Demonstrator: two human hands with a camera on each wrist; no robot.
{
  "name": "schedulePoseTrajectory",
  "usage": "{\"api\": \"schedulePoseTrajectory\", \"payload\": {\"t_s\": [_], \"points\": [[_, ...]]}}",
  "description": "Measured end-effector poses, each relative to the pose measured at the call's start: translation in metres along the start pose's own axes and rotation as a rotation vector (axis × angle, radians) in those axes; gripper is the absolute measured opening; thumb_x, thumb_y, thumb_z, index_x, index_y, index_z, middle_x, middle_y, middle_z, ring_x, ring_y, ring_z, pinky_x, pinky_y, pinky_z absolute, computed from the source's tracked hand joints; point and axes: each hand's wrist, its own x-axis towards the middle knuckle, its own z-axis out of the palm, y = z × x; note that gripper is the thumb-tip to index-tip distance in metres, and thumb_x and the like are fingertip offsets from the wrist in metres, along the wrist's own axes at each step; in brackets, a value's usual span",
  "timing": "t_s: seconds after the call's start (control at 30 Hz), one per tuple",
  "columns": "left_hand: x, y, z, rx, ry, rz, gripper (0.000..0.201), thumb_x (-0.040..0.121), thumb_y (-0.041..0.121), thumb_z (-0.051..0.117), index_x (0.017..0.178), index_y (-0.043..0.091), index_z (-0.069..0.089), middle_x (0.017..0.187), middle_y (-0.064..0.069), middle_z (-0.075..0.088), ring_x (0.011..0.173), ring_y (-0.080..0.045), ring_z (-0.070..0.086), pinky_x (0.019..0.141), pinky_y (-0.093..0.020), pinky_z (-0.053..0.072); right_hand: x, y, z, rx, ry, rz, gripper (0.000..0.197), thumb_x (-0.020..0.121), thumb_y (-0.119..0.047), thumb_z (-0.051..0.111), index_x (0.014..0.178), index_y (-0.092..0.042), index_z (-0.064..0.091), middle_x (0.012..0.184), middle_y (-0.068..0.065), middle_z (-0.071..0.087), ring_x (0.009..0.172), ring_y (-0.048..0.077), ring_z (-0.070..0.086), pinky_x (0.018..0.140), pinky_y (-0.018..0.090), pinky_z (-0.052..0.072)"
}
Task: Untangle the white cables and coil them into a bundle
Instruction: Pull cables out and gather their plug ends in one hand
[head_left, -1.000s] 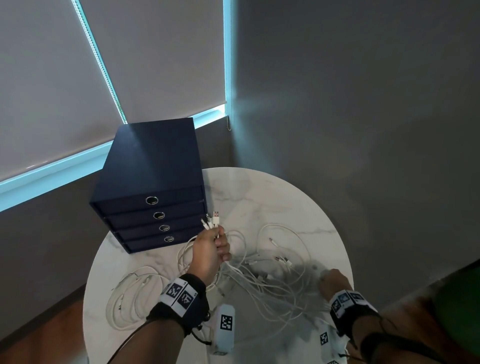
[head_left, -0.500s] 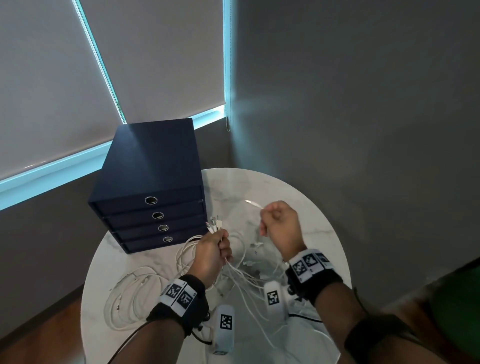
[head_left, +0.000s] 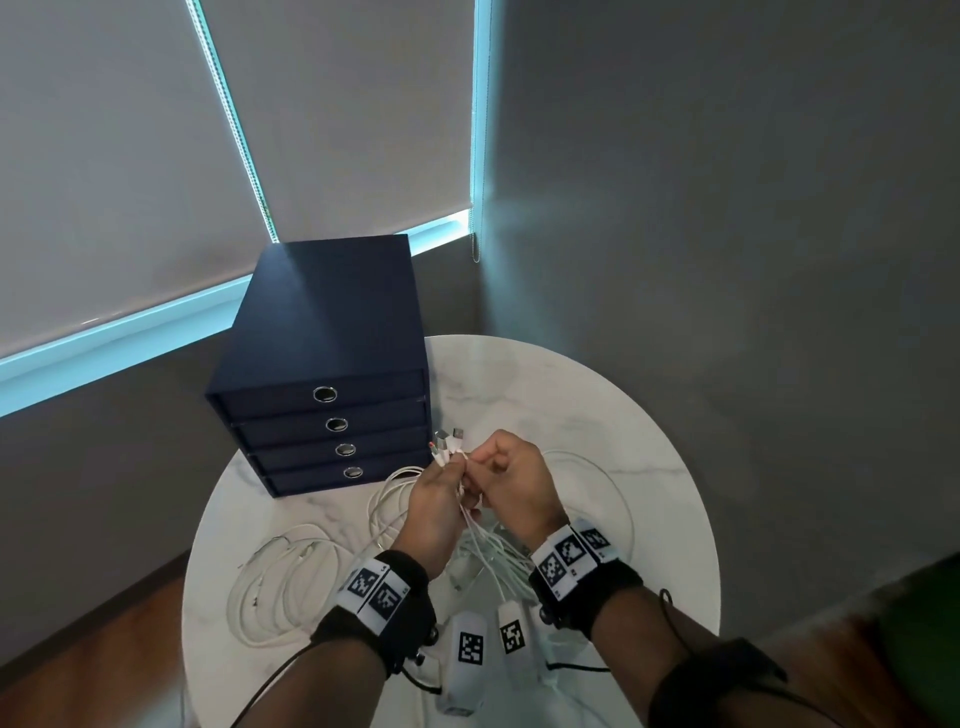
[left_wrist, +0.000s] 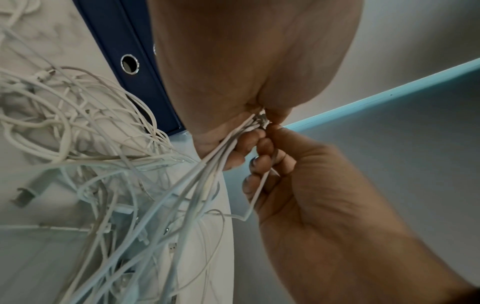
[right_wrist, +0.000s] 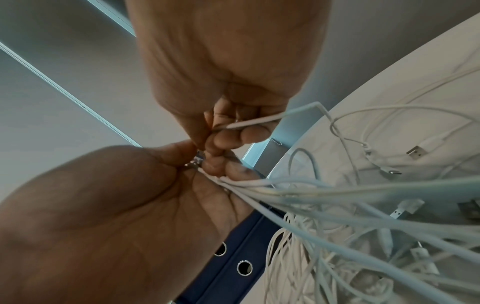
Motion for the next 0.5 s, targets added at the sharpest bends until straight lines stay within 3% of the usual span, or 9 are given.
{"api": "schedulePoseTrajectory", "payload": {"t_s": [0.1, 0.2, 0.3, 0.4, 0.5], "points": [[-0.001, 0.000, 0.002, 0.007, -0.010, 0.024, 0.035, 0.106, 0.019, 0.041, 0.110, -0.009, 0.062, 0.081, -0.014, 0.057, 0.061, -0.013, 0.051, 0.052, -0.028, 0.044, -0.001, 0.000, -0.003, 0.035, -0.001, -0.005, 0.010, 0.087, -0.009, 0.069, 0.081, -0.002, 0.064, 0.061, 0.011, 0.068, 0.049, 0.017, 0.060, 0.046, 0.023, 0.045], [-0.001, -0.001, 0.002, 0.000, 0.054, 0.057, 0.029, 0.105, 0.016, 0.043, 0.098, 0.000, 0.066, 0.078, -0.013, 0.056, 0.062, -0.014, 0.050, 0.051, -0.026, 0.043, 0.000, 0.003, -0.008, 0.007, -0.058, -0.032, 0.003, 0.087, -0.008, 0.070, 0.085, -0.009, 0.072, 0.068, 0.008, 0.071, 0.055, 0.013, 0.062, 0.051, 0.024, 0.049], [0.001, 0.000, 0.000, -0.125, 0.152, 0.038, 0.025, 0.102, 0.009, 0.045, 0.085, 0.006, 0.061, 0.071, -0.008, 0.060, 0.063, -0.019, 0.055, 0.056, -0.029, 0.045, 0.001, 0.014, -0.016, -0.156, -0.087, -0.033, 0.009, 0.085, -0.014, 0.072, 0.089, -0.022, 0.074, 0.077, 0.001, 0.073, 0.063, 0.010, 0.065, 0.064, 0.031, 0.057], [0.006, 0.003, -0.002, -0.336, 0.178, 0.023, 0.022, 0.102, 0.003, 0.041, 0.084, 0.008, 0.053, 0.063, -0.005, 0.054, 0.057, -0.019, 0.055, 0.066, -0.035, 0.047, -0.001, 0.027, -0.027, -0.314, -0.092, -0.050, 0.007, 0.080, -0.019, 0.073, 0.083, -0.026, 0.072, 0.079, -0.006, 0.072, 0.076, 0.009, 0.068, 0.077, 0.034, 0.057], [0.009, 0.004, -0.004, -0.345, 0.194, 0.058, 0.024, 0.104, 0.003, 0.037, 0.085, 0.010, 0.050, 0.054, 0.004, 0.041, 0.043, -0.010, 0.041, 0.057, -0.032, 0.043, -0.004, 0.042, -0.034, -0.699, -0.087, -0.158, 0.006, 0.078, -0.026, 0.071, 0.082, -0.031, 0.072, 0.092, -0.012, 0.063, 0.095, 0.014, 0.056, 0.084, 0.033, 0.049]]}}
